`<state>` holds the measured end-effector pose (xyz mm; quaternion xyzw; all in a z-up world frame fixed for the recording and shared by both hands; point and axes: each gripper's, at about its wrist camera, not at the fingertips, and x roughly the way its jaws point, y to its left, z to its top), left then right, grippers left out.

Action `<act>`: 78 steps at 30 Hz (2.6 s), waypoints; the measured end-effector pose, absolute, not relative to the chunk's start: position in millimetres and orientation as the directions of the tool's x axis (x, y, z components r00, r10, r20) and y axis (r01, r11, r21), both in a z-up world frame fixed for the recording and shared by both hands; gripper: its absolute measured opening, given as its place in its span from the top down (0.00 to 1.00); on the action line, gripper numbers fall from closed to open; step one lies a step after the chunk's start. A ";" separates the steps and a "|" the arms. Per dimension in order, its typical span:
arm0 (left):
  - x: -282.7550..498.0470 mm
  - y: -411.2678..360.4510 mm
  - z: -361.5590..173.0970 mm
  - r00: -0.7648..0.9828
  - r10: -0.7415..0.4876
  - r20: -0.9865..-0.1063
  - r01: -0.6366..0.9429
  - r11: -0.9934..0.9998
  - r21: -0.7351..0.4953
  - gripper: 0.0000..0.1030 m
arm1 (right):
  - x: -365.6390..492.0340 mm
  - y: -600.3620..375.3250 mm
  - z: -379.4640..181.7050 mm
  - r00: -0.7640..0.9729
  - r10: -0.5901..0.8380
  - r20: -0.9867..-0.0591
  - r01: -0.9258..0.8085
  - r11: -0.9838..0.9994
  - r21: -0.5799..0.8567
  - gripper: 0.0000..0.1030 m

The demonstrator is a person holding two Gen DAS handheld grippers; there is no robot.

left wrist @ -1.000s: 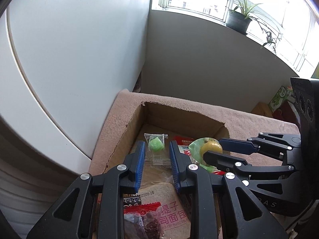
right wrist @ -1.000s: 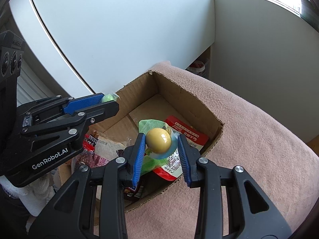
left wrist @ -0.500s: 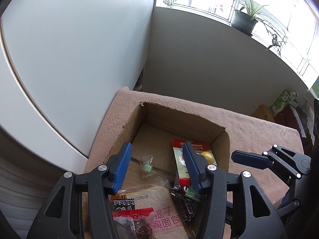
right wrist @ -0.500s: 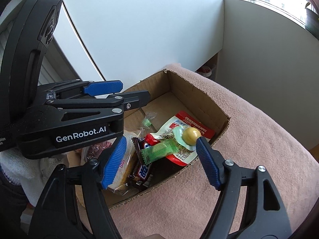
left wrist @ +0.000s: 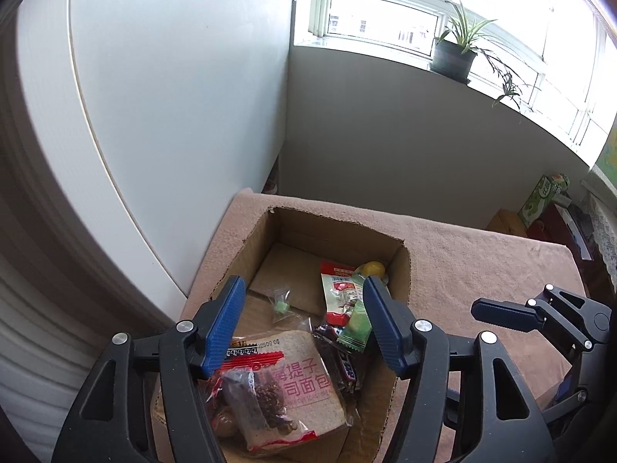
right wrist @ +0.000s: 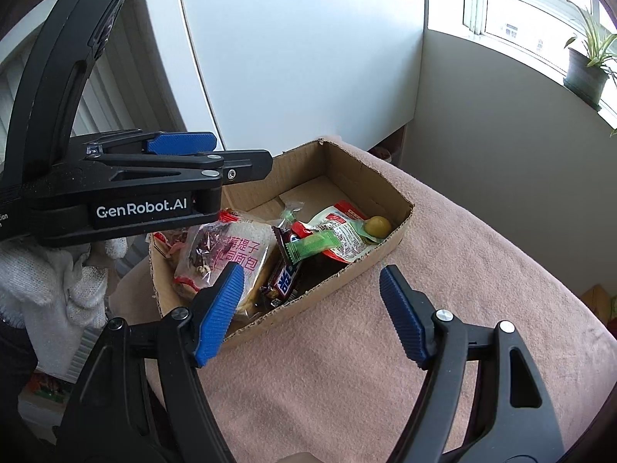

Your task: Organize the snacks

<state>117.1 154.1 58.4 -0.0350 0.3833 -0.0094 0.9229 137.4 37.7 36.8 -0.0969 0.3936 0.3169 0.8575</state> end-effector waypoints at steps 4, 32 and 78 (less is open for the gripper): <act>91.1 149.0 68.3 0.734 -0.039 -0.678 0.001 0.998 -0.056 0.31 | 111.4 31.3 43.8 0.539 0.443 -0.716 -0.604 0.796 0.038 0.27; -69.6 145.4 68.1 0.837 0.110 -0.536 -0.161 0.986 -0.048 0.23 | -7.1 -17.2 56.2 0.716 0.390 -0.580 -0.431 0.899 0.073 0.00; -82.0 130.6 68.9 0.837 0.128 -0.532 -0.159 0.987 -0.013 0.23 | -12.9 -26.4 49.5 0.711 0.382 -0.591 -0.399 0.910 0.110 0.00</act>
